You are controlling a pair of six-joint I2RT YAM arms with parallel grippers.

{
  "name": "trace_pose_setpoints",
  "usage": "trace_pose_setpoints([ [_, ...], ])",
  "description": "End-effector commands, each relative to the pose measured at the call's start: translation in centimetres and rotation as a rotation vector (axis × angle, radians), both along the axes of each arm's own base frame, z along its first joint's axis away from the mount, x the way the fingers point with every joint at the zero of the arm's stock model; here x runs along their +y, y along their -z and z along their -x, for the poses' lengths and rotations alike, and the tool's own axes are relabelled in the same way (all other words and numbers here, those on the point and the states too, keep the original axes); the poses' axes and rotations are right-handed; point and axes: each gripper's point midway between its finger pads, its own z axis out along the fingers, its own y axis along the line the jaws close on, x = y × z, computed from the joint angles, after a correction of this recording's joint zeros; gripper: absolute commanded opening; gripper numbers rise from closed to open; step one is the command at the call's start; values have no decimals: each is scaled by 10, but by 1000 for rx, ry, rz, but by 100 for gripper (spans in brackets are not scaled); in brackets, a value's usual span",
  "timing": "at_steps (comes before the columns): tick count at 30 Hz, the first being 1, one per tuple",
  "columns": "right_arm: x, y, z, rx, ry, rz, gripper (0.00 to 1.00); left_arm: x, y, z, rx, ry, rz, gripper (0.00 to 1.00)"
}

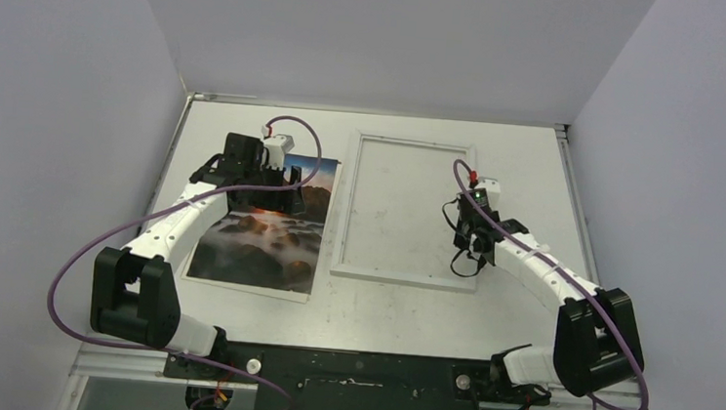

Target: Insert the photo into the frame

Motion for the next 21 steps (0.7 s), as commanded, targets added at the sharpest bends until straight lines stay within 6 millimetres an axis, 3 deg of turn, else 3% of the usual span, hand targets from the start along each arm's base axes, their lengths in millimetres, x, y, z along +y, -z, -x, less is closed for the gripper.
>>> trace_pose_setpoints([
  [1, -7, 10, 22, 57, 22, 14, 6, -2, -29, -10, -88, 17, 22, 73],
  [7, -8, 23, 38, 110, 20, 13, 6, -2, -29, -11, -90, 15, 21, 73],
  [16, -5, 36, 41, 141, 20, 7, 5, -1, -29, -11, -92, 14, 19, 73],
  [21, -3, 31, 40, 127, 17, 21, 5, 0, -28, -11, -90, 14, 18, 73],
])
